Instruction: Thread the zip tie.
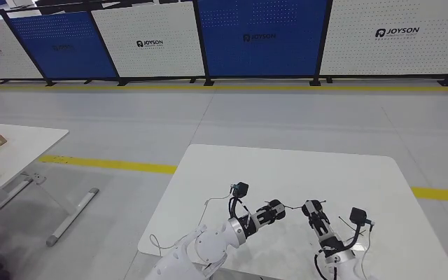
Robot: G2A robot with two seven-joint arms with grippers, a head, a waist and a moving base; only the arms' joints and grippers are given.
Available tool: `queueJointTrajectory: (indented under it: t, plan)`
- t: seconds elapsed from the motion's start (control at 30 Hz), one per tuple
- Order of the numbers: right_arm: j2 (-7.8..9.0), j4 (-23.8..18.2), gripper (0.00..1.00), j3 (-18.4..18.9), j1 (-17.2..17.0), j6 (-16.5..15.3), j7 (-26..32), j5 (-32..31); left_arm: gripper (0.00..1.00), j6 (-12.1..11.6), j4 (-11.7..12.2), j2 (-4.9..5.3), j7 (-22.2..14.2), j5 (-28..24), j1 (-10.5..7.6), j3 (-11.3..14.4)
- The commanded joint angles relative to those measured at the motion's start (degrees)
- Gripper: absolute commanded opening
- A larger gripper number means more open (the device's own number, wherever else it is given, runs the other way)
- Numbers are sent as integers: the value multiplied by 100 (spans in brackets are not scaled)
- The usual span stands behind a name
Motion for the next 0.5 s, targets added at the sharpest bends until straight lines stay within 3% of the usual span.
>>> queueJointTrajectory:
  t: [0.0, 0.47]
  plan:
    - [-8, -8, 0, 36, -17, -22, 22, 31, 0, 0, 0, 0, 0, 0, 0, 0]
    - [-93, 17, 0, 34, 12, 109, 203, -91, 0, 0, 0, 0, 0, 0, 0, 0]
